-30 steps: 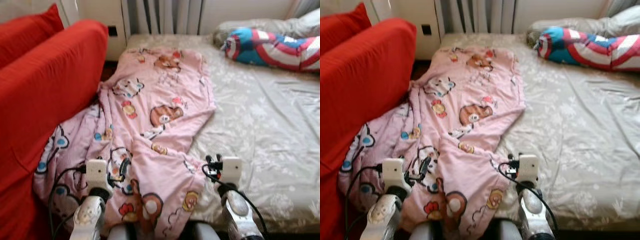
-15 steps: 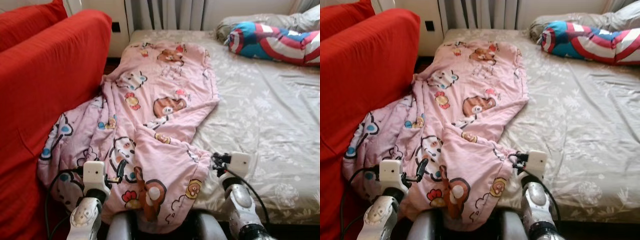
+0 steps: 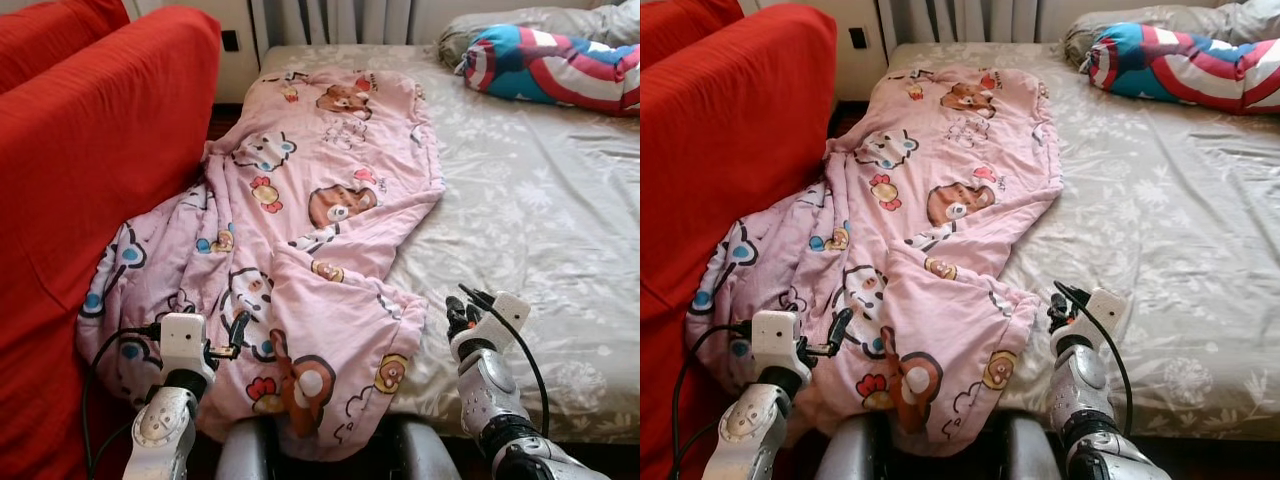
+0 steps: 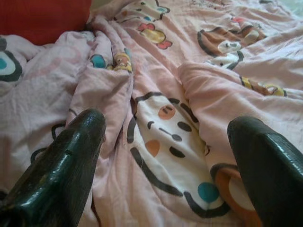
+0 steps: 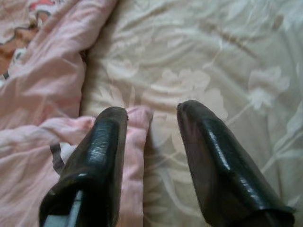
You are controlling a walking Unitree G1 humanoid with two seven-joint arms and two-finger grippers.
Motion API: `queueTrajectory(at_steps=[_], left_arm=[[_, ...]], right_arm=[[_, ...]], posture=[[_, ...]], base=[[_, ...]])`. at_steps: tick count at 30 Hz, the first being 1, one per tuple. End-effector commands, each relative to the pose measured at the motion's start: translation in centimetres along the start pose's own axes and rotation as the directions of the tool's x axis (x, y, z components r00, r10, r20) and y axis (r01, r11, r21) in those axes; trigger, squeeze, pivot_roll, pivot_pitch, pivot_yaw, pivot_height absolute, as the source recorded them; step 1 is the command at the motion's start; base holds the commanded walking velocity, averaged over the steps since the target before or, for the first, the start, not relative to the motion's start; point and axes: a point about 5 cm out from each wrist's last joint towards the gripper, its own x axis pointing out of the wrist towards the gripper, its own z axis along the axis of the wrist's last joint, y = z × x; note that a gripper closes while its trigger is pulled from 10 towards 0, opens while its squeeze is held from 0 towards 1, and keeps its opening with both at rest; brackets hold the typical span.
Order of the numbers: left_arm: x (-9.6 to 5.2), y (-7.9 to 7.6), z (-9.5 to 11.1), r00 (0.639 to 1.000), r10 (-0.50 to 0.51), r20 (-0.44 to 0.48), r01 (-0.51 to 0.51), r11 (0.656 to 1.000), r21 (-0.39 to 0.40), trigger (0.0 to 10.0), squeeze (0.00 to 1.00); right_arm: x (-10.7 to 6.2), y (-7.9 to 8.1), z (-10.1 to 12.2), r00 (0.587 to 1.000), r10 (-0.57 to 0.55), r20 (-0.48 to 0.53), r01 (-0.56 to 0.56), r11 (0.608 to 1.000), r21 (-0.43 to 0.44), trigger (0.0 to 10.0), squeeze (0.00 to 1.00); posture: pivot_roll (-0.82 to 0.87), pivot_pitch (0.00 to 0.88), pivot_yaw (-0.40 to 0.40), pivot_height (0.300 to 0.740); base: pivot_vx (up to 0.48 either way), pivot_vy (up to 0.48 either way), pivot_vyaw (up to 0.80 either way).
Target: Clean up the room
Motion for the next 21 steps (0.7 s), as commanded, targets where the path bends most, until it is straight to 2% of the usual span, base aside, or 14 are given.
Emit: queueTrajectory(at_steps=[1, 4, 5, 7, 15, 16, 17, 18, 21], left_arm=[[-0.7, 0.2, -0.2, 1.0, -0.002, -0.022, 0.002, 1.0, -0.008, 10.0, 0.0], [-1.3, 0.1, -0.4, 0.999, -0.005, -0.032, 0.005, 1.0, -0.009, 10.0, 0.0], [-2.0, 0.2, -0.4, 0.999, -0.003, -0.039, 0.002, 1.0, -0.008, 10.0, 0.0], [-2.4, 0.3, -0.4, 0.999, 0.004, -0.046, -0.004, 1.0, -0.007, 10.0, 0.0], [-3.6, 0.7, 0.2, 0.998, 0.013, -0.056, -0.013, 1.0, 0.004, 10.0, 0.0], [-3.7, 0.7, 0.4, 0.998, 0.011, -0.056, -0.011, 1.0, 0.006, 10.0, 0.0], [-3.7, 0.7, 0.4, 0.998, 0.011, -0.056, -0.011, 1.0, 0.006, 10.0, 0.0], [-3.9, 0.7, 0.6, 0.998, 0.011, -0.057, -0.011, 1.0, 0.01, 10.0, 0.0], [-4.1, 0.8, 1.0, 0.998, 0.013, -0.054, -0.012, 1.0, 0.012, 10.0, 0.0]], right_arm=[[0.1, 0.0, -0.2, 1.0, -0.007, -0.025, 0.008, 0.999, 0.034, 10.0, 1.0], [0.1, 0.1, -0.2, 0.999, -0.004, -0.033, 0.006, 0.997, 0.079, 10.0, 1.0], [0.1, 0.1, -0.2, 0.999, -0.007, -0.032, 0.01, 0.996, 0.092, 10.0, 1.0], [0.2, 0.2, -0.1, 1.0, -0.002, -0.029, 0.005, 0.994, 0.105, 10.0, 1.0], [0.6, 1.4, 0.2, 0.998, 0.057, -0.034, -0.047, 0.97, 0.237, 10.0, 1.0], [0.7, 1.5, 0.3, 0.998, 0.059, -0.034, -0.049, 0.968, 0.246, 10.0, 0.54], [0.7, 1.5, 0.3, 0.998, 0.059, -0.034, -0.049, 0.968, 0.246, 10.0, 0.54], [0.7, 1.6, 0.2, 0.997, 0.063, -0.04, -0.051, 0.966, 0.252, 10.0, 0.0], [0.7, 1.7, 0.1, 0.997, 0.063, -0.045, -0.046, 0.95, 0.308, 10.0, 0.0]], posture=[[0.07, 0.23, 0.035, 0.604], [0.08, 0.245, 0.035, 0.604], [0.09, 0.264, 0.035, 0.604], [0.1, 0.272, 0.035, 0.604], [0.13, 0.311, 0.039, 0.604], [0.14, 0.316, 0.04, 0.604], [0.14, 0.316, 0.04, 0.604], [0.14, 0.322, 0.042, 0.604], [0.16, 0.331, 0.045, 0.604]], base=[[0.0, 0.0, 0.0], [0.0, 0.0, 0.0], [0.0, 0.0, 0.0], [0.0, 0.0, 0.0], [0.0, 0.0, 0.0], [0.0, 0.0, 0.0], [0.0, 0.0, 0.0], [0.0, 0.0, 0.0], [0.0, 0.0, 0.0]])
